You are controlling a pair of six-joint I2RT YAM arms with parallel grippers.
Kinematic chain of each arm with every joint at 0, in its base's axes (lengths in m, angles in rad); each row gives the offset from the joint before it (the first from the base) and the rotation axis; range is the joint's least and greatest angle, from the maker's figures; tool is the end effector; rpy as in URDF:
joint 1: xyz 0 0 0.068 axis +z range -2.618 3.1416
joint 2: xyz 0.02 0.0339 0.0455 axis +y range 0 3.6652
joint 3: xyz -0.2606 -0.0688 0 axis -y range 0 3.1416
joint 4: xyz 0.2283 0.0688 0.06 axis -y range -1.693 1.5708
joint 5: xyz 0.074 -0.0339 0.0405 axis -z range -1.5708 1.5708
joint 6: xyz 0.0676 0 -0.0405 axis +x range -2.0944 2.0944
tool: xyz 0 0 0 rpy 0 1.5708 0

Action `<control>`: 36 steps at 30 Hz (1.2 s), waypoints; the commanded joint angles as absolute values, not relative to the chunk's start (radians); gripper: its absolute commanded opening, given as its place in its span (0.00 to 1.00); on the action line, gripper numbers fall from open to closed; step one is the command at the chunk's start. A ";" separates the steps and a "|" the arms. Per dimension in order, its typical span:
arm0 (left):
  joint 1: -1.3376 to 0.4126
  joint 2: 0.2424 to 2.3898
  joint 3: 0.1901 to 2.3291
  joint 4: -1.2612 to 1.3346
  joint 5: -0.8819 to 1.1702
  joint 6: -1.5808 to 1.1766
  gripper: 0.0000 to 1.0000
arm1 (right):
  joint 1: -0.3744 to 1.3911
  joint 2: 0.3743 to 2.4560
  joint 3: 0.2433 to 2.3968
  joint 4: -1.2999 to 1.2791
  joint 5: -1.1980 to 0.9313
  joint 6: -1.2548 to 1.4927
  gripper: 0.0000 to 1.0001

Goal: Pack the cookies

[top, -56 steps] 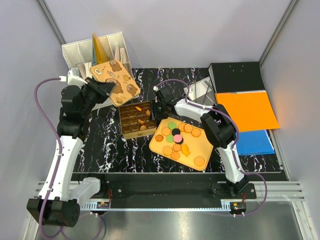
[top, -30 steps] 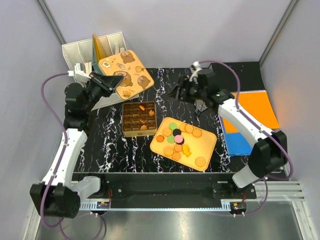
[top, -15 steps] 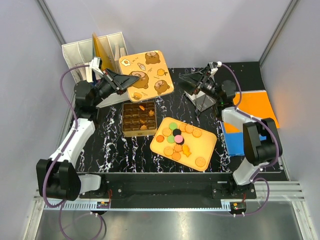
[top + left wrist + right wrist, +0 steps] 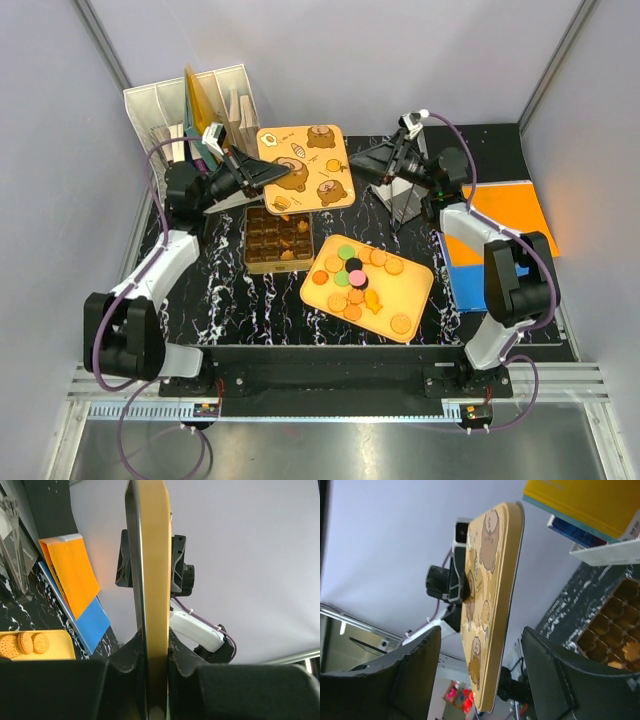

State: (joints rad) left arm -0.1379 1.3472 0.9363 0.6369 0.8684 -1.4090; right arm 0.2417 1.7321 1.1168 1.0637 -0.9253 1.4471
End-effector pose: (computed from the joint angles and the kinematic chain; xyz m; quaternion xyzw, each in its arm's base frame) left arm 0.3001 -0.0937 0.3578 -0.0706 0.6501 -0.6833 0.3248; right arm 0.3621 0.1449 0.3376 -0.0413 0.6065 0.7241 0.3256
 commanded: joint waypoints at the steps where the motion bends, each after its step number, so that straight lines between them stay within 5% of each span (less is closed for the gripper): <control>1: -0.153 1.382 0.994 0.747 0.907 -1.450 0.17 | 0.307 1.645 1.196 0.740 -0.997 1.134 0.73; 8: -0.182 1.431 1.005 0.821 0.925 -1.496 0.17 | 0.334 1.631 1.218 0.522 -0.980 0.983 0.69; 12: -0.195 1.451 0.993 0.860 0.930 -1.522 0.17 | 0.339 1.644 1.223 0.531 -0.982 0.991 0.56; 20: -0.195 1.470 0.988 0.879 0.969 -1.532 0.17 | 0.337 1.644 1.223 0.567 -0.928 1.000 0.57; 29: -0.192 1.468 1.022 0.789 1.015 -1.473 0.25 | 0.337 1.649 1.233 0.635 -0.962 1.062 0.23; 36: -0.175 1.416 1.121 0.442 1.011 -1.229 0.32 | 0.325 1.597 1.224 0.620 -0.968 1.074 0.18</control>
